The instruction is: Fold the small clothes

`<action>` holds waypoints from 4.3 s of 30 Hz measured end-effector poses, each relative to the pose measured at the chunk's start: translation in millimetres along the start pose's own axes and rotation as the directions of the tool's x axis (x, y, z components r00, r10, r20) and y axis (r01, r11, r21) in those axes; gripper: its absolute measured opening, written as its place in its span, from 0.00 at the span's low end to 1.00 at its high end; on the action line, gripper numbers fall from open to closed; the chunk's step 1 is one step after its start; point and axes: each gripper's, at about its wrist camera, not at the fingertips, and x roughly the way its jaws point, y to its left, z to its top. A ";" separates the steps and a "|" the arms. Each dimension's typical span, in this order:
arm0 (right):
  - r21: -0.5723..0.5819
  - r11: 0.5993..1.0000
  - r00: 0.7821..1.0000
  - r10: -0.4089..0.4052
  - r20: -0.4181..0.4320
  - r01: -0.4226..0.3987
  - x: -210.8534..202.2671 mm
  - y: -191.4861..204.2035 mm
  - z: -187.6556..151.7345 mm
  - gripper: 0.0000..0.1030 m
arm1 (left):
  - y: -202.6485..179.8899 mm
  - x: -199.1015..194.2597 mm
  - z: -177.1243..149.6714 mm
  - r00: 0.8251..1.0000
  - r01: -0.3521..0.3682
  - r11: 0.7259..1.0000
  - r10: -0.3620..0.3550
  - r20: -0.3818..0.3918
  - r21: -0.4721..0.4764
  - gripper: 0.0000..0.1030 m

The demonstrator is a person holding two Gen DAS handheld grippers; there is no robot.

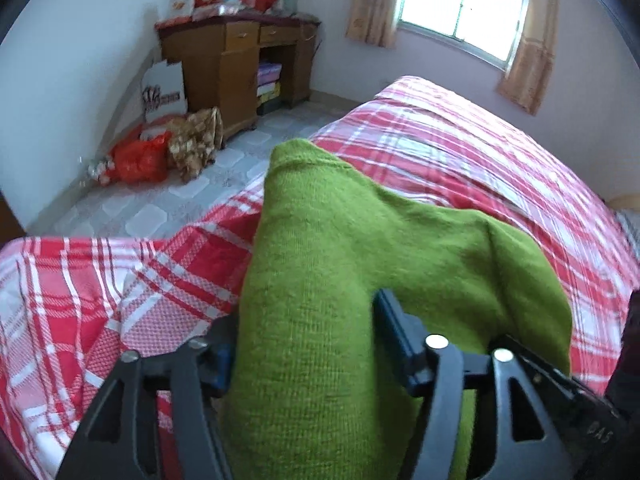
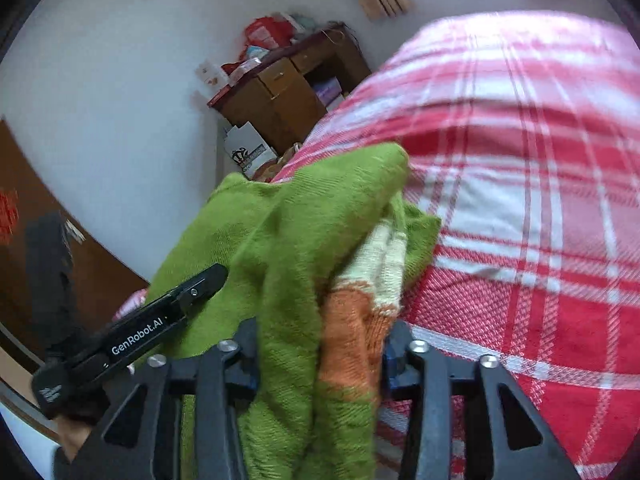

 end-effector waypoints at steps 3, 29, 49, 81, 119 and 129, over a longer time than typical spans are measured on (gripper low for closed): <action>0.034 0.998 0.999 0.043 -0.011 -0.043 -6.1 -5.5 -1.3 0.48 | 3.4 3.5 0.5 1.000 -0.007 1.000 0.006 -0.020 -0.024 0.77; -0.296 0.876 0.924 -0.344 0.168 0.380 -28.4 59.4 -42.3 0.16 | -2.8 -8.0 -4.1 0.995 -0.092 0.995 0.092 0.032 0.026 0.81; -0.317 0.851 0.908 -0.382 0.171 0.418 -43.8 76.1 -51.3 0.18 | -7.7 -66.2 -82.8 0.989 -0.150 0.984 0.150 0.006 0.098 0.82; -0.195 0.866 0.886 -0.437 0.154 0.461 -158.4 93.6 -177.0 0.58 | -3.8 -143.0 -158.5 0.977 -0.209 0.952 0.213 0.006 0.224 0.82; -0.174 0.797 0.661 -0.334 0.672 0.579 -377.3 244.1 -248.1 0.85 | -6.0 -370.5 -174.3 0.893 -0.164 0.966 0.060 0.445 0.198 1.00; -0.152 0.811 0.634 -0.310 0.708 0.566 -396.7 248.6 -253.9 0.85 | -11.2 -387.7 -178.2 0.869 -0.150 0.968 0.031 0.495 0.203 1.00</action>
